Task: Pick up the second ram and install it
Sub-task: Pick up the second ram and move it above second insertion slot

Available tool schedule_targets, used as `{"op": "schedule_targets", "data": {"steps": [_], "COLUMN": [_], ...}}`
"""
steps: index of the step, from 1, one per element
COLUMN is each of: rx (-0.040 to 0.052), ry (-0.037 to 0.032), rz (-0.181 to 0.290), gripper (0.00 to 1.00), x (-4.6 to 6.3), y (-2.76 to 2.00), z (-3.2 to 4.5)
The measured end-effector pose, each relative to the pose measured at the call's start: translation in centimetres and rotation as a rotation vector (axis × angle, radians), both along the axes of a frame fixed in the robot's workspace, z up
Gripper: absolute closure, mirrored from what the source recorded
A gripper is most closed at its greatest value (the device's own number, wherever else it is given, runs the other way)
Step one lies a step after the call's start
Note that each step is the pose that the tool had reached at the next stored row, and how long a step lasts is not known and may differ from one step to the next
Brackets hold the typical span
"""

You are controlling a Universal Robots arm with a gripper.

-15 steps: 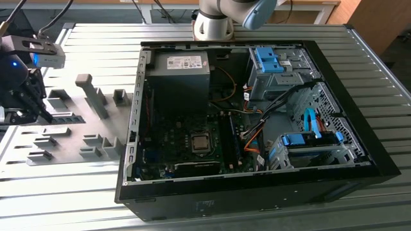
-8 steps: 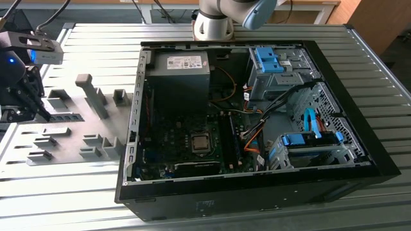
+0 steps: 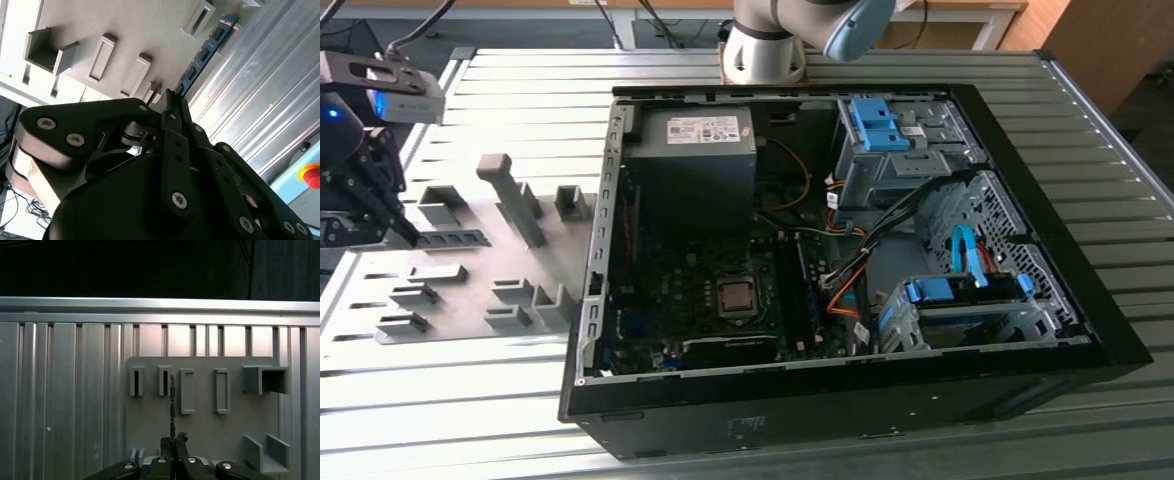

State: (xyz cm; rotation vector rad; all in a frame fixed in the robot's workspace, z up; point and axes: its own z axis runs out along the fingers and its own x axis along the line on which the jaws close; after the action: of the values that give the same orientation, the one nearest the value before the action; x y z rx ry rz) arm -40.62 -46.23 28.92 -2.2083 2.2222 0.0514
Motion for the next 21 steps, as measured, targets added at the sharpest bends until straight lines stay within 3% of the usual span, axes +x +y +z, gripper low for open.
{"op": "schedule_targets", "data": {"steps": [21], "rx": [0.0000], "ry": [0.0000], "rz": [0.000], "gripper": [0.86], "x": [0.0], "y": [0.00], "z": [2.34]}}
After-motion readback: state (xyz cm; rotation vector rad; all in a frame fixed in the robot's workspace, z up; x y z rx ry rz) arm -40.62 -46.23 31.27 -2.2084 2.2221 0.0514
